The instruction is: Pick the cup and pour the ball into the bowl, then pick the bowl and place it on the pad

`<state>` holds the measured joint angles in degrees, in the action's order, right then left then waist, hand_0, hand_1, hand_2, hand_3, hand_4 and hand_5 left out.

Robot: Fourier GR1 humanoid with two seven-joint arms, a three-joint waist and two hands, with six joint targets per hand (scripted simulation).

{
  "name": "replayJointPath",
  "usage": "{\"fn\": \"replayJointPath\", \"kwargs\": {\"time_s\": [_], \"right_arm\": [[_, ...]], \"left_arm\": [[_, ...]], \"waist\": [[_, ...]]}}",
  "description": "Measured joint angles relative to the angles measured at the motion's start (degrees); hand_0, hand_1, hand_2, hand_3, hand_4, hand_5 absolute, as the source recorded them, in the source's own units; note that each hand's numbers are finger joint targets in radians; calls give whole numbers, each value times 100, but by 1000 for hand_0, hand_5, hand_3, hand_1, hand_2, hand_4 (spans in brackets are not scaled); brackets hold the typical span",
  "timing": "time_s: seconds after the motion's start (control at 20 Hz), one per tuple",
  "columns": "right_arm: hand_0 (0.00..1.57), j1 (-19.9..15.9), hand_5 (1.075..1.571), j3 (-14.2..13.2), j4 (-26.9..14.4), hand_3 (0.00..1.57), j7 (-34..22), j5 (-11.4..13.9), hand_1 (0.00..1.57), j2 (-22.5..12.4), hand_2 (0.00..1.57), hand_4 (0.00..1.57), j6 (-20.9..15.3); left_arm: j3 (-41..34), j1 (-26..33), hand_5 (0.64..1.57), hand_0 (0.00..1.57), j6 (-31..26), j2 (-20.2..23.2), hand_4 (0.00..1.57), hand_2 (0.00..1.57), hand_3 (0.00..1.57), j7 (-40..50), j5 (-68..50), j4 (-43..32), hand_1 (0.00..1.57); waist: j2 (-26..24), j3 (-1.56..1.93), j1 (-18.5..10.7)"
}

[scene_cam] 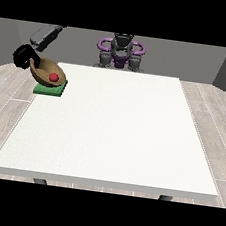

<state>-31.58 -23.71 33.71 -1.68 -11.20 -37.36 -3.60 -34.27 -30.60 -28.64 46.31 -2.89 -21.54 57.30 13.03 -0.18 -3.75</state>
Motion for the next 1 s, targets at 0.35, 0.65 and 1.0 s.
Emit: {"fn": "replayJointPath", "kwargs": {"time_s": [0.35, 0.65, 1.0], "right_arm": [[1451, -205, 1540, -68, 7, 753, 79, -76, 1451, 146, 1383, 0, -273], [931, -403, 1509, -158, -101, 1043, 357, -72, 931, 60, 1103, 162, -468], [0, -523, 1400, 155, -181, 0, 251, 188, 0, -112, 0, 0, -176]], "left_arm": [[-33, 37, 1564, 0, 28, 145, 1187, 0, 0, -324, 72, -246, 0], [-28, -33, 1567, 0, -26, 238, 1193, 0, 0, -347, -33, -204, 0], [43, -83, 1569, 0, 33, 239, 1190, 0, 0, -337, -55, -148, 0]], "waist": [[106, 3, 49], [332, -15, -93], [349, -38, -147]]}}
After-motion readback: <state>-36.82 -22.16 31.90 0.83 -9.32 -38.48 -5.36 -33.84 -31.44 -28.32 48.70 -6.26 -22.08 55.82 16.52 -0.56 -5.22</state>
